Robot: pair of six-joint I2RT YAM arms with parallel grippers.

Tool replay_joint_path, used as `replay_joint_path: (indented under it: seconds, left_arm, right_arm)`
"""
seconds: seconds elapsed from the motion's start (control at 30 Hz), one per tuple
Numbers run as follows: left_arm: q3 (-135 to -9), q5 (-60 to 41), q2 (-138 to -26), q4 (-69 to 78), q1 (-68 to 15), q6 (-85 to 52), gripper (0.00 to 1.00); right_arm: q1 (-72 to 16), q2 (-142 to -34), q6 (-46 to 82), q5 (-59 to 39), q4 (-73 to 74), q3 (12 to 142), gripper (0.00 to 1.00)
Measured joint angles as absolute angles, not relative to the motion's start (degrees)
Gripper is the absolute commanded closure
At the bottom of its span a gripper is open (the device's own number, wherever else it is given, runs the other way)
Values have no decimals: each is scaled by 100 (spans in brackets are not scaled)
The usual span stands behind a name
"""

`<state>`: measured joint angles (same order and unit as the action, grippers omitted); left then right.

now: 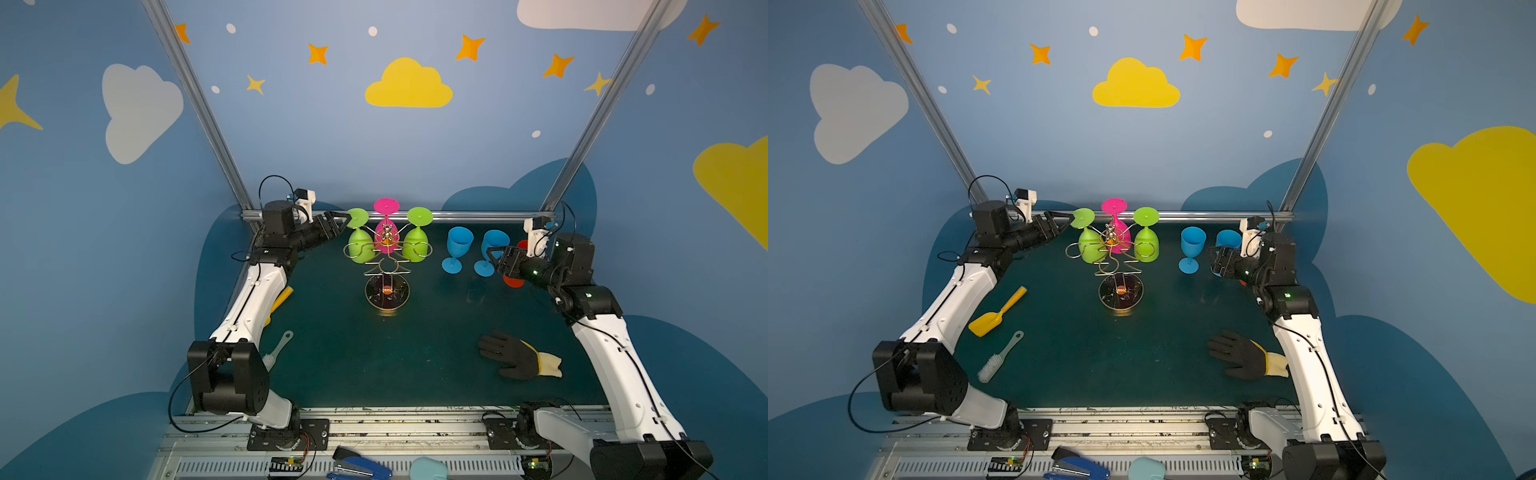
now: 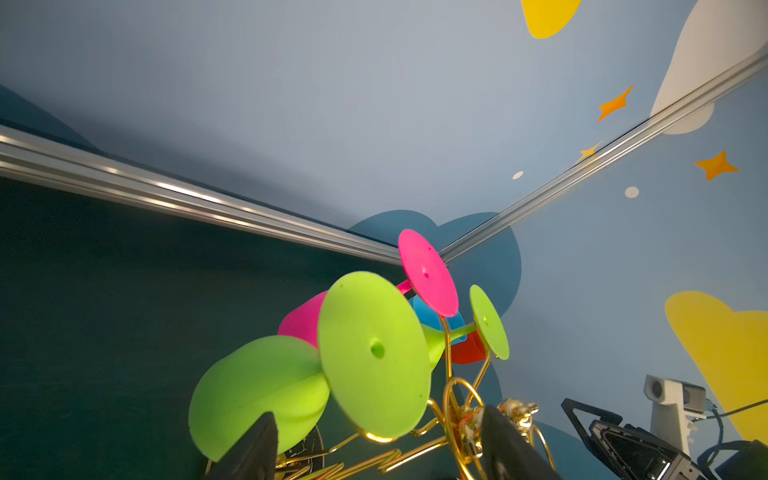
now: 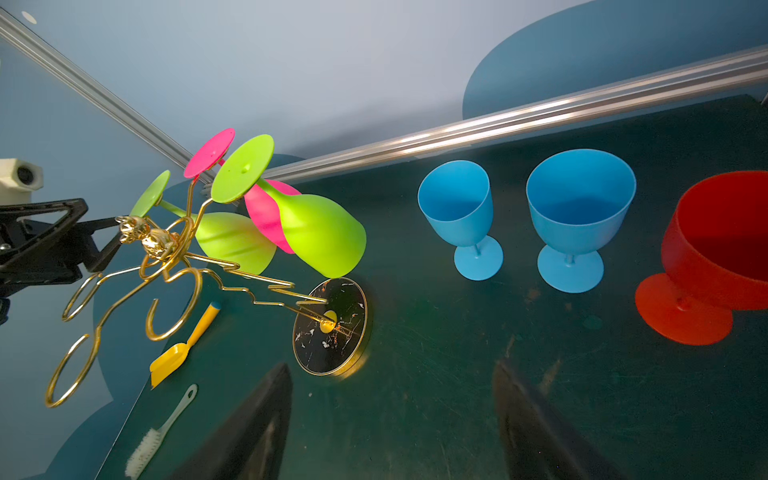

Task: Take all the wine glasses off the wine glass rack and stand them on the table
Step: 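Reach the left gripper toward the lime green glass on the rack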

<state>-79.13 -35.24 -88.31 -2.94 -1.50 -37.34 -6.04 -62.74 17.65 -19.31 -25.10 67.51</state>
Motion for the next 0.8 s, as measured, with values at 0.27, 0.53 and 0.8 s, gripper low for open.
replay_joint_path:
  seconds: [0.27,0.53,0.8]
  left_arm:
    - [-8399,-3605,-9382,-375,-327,-3647,34]
    - [-8396,-3428,-9445,-613,-375,-3472,55]
    - [-8399,-3251,-9408,-720,-375,-3347,76]
  right_arm:
    - [-607,-6219,1761,-1964,-2550,6831,25]
    - [-607,-6171,1763,-1975,-2554,6836,25]
    - [-609,-6147,1767,-1981,-2554,6836,25]
